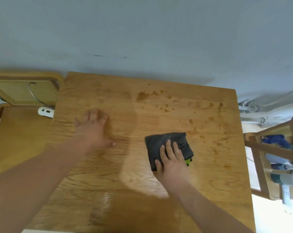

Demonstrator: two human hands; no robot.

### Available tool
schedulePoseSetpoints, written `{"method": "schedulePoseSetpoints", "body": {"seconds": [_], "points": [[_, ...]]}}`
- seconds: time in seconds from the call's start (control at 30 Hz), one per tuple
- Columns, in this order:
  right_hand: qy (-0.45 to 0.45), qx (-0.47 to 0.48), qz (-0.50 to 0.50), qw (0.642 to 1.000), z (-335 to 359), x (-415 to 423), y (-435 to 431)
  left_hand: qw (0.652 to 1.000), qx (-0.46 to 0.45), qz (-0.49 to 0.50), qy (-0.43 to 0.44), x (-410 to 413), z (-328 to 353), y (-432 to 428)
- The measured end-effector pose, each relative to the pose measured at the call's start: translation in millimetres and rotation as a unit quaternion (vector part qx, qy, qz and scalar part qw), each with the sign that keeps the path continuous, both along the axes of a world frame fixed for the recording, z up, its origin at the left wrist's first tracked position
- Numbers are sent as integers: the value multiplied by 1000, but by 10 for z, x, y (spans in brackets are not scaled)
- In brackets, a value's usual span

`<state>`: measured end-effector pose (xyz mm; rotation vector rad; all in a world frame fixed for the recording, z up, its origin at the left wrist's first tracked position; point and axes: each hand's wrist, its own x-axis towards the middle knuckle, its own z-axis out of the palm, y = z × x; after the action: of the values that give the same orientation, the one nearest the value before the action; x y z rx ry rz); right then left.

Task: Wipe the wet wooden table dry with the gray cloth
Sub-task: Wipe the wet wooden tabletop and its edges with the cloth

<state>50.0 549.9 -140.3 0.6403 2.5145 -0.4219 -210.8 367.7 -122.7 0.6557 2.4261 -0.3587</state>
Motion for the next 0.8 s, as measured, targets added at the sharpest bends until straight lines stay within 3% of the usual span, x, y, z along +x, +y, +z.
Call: {"method": "schedulePoseSetpoints", "body": {"seconds": [0.23,0.37,0.57,0.8], "points": [[-21,-32,89,995,44,-1032,262,999,-29,36,-18,-53,-77,-20],[-21,-30,131,991,44,-1525,349,997,8,57,-55,-142,-147,-37],[-9,-47,146,988,-6,-2232,502,994,42,78,-57,-155,-260,-50],[-9,-85,137,987,-60,-2905,660,994,17,73,-75,-205,-237,0]]}}
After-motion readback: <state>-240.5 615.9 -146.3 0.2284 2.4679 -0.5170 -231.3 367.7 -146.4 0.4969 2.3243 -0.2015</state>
